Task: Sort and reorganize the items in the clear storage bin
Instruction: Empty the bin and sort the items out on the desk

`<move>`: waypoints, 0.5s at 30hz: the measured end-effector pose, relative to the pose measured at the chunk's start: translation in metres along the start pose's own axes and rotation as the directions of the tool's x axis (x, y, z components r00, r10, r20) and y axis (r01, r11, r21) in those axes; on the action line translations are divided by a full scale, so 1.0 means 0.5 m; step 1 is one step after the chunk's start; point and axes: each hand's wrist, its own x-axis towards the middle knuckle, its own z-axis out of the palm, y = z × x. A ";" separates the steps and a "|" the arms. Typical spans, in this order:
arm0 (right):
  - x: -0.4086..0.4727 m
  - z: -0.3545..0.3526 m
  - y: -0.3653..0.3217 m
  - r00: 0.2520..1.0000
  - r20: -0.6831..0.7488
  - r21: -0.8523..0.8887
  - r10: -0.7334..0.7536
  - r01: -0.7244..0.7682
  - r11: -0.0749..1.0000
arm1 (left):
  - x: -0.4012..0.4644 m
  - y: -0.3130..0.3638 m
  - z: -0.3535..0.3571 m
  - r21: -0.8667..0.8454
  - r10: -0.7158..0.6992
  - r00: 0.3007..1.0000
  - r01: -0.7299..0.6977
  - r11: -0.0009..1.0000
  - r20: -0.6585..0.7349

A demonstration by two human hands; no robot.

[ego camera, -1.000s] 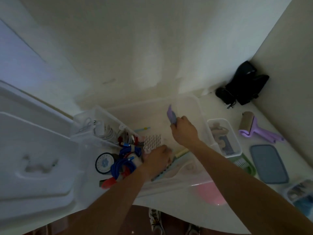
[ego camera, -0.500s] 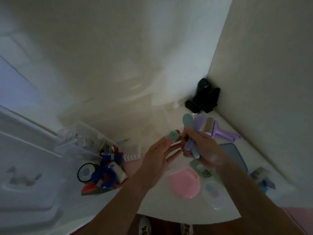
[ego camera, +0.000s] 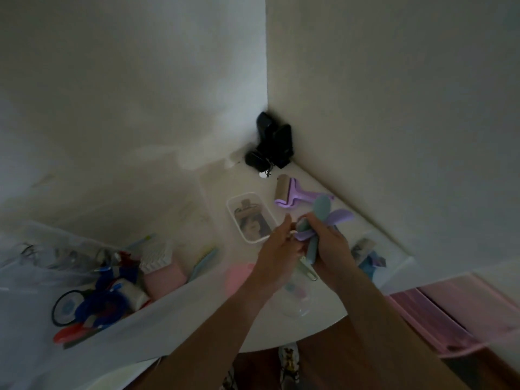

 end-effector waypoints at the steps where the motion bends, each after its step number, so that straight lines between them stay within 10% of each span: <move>1: 0.009 -0.021 -0.001 1.000 -0.023 -0.036 0.010 -0.010 0.999 | 0.003 -0.017 0.005 -0.068 -0.039 0.998 0.035 0.997 -0.055; 15: 0.065 -0.142 0.100 0.989 -0.116 -0.479 0.097 -0.141 0.866 | -0.029 -0.164 0.164 -0.393 -0.388 0.873 0.259 0.882 -0.295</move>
